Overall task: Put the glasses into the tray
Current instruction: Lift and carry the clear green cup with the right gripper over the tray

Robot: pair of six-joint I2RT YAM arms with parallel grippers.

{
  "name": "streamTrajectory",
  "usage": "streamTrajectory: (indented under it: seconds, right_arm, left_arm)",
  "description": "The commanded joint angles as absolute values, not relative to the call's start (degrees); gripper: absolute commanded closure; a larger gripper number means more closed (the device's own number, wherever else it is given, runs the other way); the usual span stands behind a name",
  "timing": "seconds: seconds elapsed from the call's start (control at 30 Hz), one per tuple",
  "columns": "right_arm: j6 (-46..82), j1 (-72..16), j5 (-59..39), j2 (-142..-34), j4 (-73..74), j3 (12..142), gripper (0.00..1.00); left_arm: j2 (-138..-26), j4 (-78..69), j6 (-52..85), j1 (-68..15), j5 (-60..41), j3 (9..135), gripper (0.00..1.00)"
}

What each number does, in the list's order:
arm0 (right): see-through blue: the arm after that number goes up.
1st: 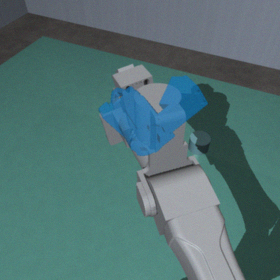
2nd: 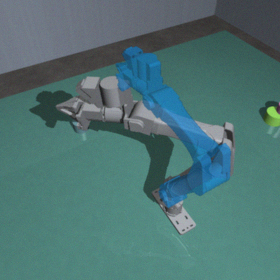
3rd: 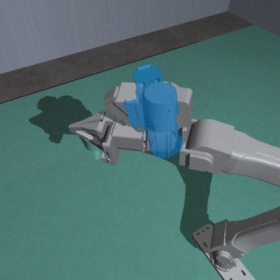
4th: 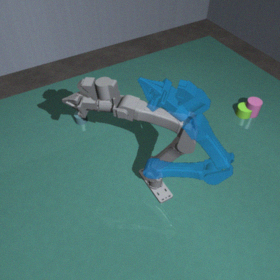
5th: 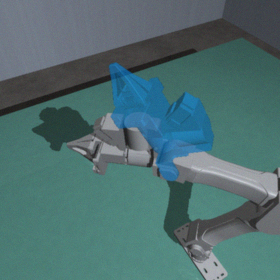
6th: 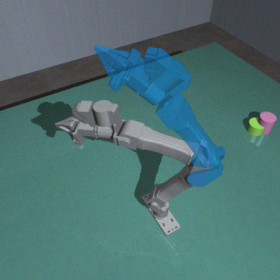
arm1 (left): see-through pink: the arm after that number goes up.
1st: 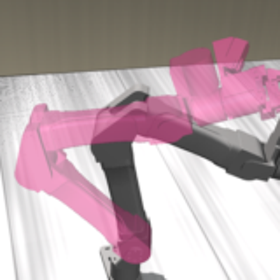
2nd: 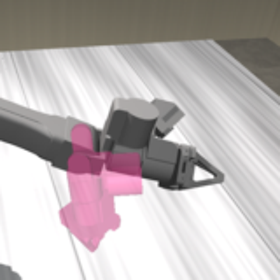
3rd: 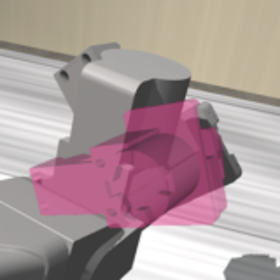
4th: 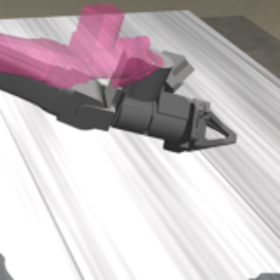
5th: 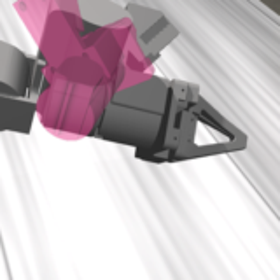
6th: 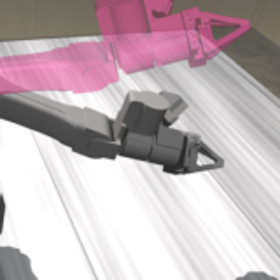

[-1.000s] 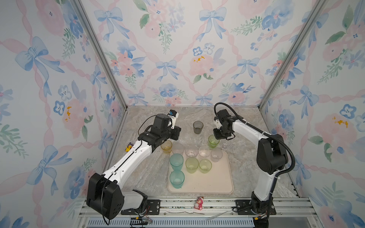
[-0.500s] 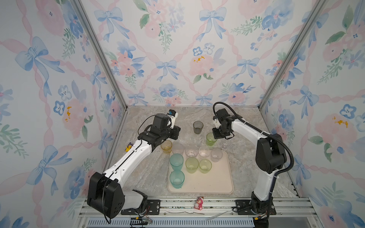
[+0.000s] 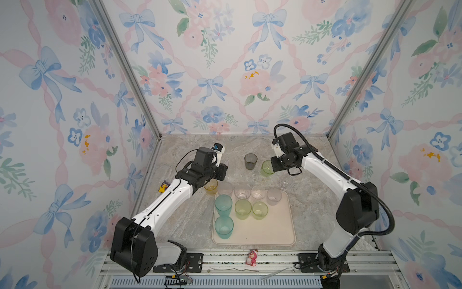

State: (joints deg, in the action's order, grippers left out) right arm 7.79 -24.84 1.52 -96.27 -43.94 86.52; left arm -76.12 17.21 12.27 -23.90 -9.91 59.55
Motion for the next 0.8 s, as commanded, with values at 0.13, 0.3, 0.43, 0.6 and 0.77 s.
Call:
streamTrajectory:
  seconds: [0.13, 0.3, 0.43, 0.6, 0.77]
  right_arm:
    - [11.21, -31.19, 8.57, -75.18, -53.99, 77.99, 0.97]
    - [17.69, -36.82, 12.66, -64.30, -62.88, 71.02, 0.97]
    - [23.90, -41.49, 14.37, -59.08, -67.92, 66.63, 0.97]
    - [29.84, -45.76, 13.85, -57.77, -68.07, 61.08, 0.97]
    - [32.30, -47.46, 12.23, -59.65, -63.41, 55.51, 0.97]
  left_arm:
    - [-73.22, 16.17, 11.87, -23.47, -7.28, 57.91, 0.79]
    - [-72.95, 16.17, 11.45, -23.39, -6.97, 58.49, 0.78]
    - [-73.43, 16.17, 11.45, -23.32, -7.03, 59.03, 0.78]
    - [-73.74, 16.17, 11.77, -23.37, -7.95, 59.53, 0.79]
    - [-73.05, 16.26, 11.73, -23.31, -7.49, 59.29, 0.78]
